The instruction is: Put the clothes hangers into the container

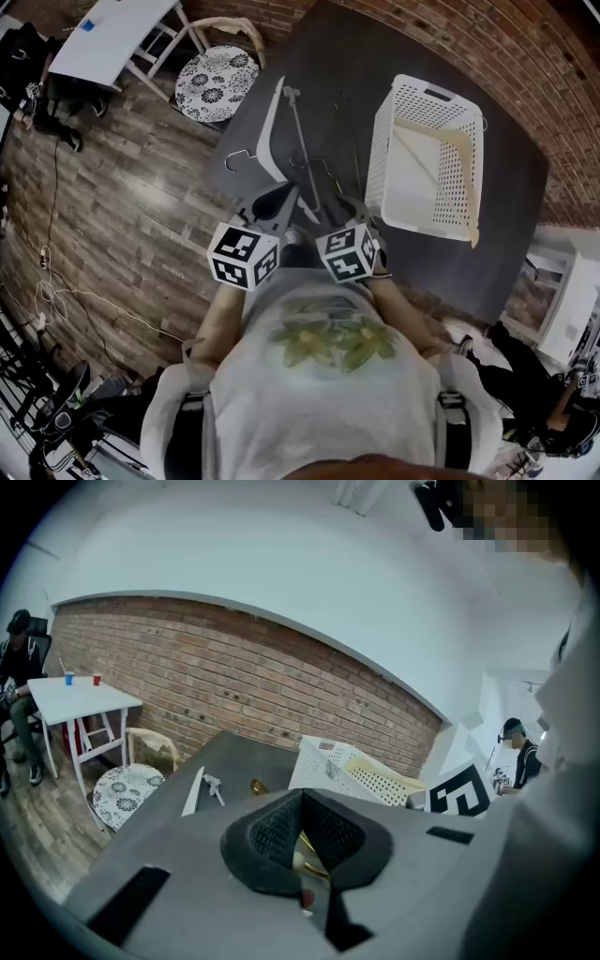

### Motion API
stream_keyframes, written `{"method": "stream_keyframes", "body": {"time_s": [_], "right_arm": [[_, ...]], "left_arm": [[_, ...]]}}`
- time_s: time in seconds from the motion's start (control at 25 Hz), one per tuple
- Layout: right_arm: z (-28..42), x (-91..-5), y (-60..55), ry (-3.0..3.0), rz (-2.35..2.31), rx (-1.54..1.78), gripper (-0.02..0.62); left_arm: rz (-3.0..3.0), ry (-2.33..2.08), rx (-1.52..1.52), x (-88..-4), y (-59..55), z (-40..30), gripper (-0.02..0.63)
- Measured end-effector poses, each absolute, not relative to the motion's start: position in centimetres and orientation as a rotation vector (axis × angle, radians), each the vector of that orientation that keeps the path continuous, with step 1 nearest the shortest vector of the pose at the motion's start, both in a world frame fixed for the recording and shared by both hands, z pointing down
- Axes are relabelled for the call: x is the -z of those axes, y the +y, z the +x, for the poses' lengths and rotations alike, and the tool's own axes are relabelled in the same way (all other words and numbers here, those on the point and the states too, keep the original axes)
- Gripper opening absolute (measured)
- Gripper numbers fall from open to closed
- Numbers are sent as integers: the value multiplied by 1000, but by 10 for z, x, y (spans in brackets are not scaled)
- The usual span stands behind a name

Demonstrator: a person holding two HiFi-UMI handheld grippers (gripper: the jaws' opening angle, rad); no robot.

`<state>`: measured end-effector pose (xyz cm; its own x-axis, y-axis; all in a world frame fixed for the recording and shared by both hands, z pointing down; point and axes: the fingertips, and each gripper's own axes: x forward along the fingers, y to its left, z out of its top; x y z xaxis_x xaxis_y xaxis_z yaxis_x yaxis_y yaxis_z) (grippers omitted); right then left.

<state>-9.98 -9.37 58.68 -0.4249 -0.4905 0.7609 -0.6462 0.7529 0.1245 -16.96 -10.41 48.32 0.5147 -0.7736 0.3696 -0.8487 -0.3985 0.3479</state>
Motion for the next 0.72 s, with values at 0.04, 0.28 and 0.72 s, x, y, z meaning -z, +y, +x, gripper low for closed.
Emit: {"method": "stream_keyframes", "body": {"time_s": [0.04, 0.28, 0.72], "right_arm": [[-100, -591, -98, -2095, 863, -240, 131], [-101, -620, -118, -2032, 912, -291, 144], [-91, -675, -137, -1908, 982, -400, 153]], "left_arm": [[2269, -1315, -205, -485, -106, -171, 29], [2281, -1267, -207, -497, -115, -179, 29], [2290, -1188, -225, -510, -123, -178, 29]]}}
